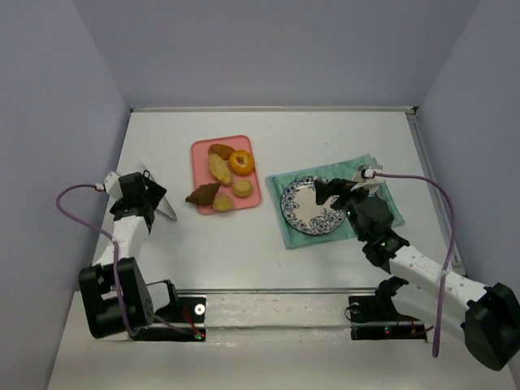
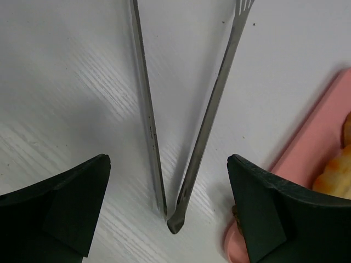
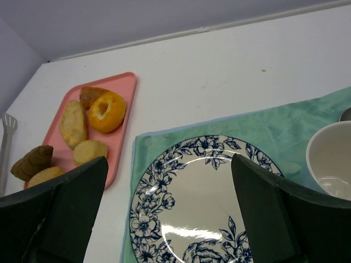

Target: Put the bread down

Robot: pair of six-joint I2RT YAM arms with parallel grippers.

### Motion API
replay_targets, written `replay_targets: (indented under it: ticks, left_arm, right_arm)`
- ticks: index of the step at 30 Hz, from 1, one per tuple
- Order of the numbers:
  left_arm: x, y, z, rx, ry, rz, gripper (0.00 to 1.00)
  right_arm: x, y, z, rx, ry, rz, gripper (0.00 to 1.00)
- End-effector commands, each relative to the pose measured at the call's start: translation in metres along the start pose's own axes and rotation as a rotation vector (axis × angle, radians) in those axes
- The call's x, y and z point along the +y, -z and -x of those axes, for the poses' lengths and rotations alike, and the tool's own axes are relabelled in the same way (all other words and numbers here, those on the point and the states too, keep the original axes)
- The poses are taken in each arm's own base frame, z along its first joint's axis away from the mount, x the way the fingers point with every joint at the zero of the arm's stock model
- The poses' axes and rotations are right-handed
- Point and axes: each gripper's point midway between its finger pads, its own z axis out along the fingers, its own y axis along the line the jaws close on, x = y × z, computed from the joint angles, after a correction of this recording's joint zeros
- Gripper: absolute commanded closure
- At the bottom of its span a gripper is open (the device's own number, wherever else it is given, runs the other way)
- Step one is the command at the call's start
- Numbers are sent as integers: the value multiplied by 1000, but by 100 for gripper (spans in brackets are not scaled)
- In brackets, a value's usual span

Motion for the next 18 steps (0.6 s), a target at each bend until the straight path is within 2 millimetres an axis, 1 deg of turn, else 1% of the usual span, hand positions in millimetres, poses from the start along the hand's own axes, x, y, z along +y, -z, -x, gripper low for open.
replay_targets:
  ticks: [1, 2, 3, 4, 5, 7, 8, 9, 11, 12, 14, 15, 16, 17, 18]
  left_arm:
    - [-14, -17, 6, 17, -34, 12, 1]
    - [-14, -25, 0, 44, -51, 29, 1]
    - [-14, -28, -1, 51, -60, 37, 1]
    - [-18, -31, 2, 47, -66, 38, 1]
    - [-15, -38, -5, 69, -81, 60, 1]
    - [-18, -44, -3, 68, -97, 76, 1]
    - [-14, -51, -8, 84, -111, 102, 1]
    - [-18, -54, -7, 84, -114, 101, 1]
    - [-19, -61, -9, 94, -119, 113, 1]
    - [-16, -66, -14, 120, -132, 140, 1]
    - [-13, -70, -16, 126, -142, 175, 1]
    - [-5, -74, -23, 150, -160, 216, 1]
    - [0, -76, -19, 130, -163, 258, 1]
    - [0, -78, -16, 123, -163, 277, 1]
    - [8, -81, -22, 147, -178, 316, 1]
  right_arm:
    - [9, -11, 9, -3, 8, 5, 0]
    - [9, -14, 6, 15, 12, -7, 0]
    - [6, -15, 1, 30, 23, -16, 0]
    - [7, -16, 2, 34, 23, -18, 0]
    - [6, -18, -2, 46, 29, -22, 0]
    - [6, -19, -2, 45, 32, -28, 0]
    - [4, -19, -2, 45, 37, -34, 0]
    - [3, -19, -1, 42, 37, -40, 0]
    - [2, -19, -1, 40, 42, -46, 0]
    - [1, -18, 1, 35, 40, -49, 0]
    - [0, -18, 1, 33, 43, -53, 0]
    - [0, -18, 1, 32, 45, -56, 0]
    - [-1, -18, 1, 31, 47, -59, 0]
    - [-2, -18, 1, 31, 47, -63, 0]
    - [-2, -18, 1, 31, 49, -63, 0]
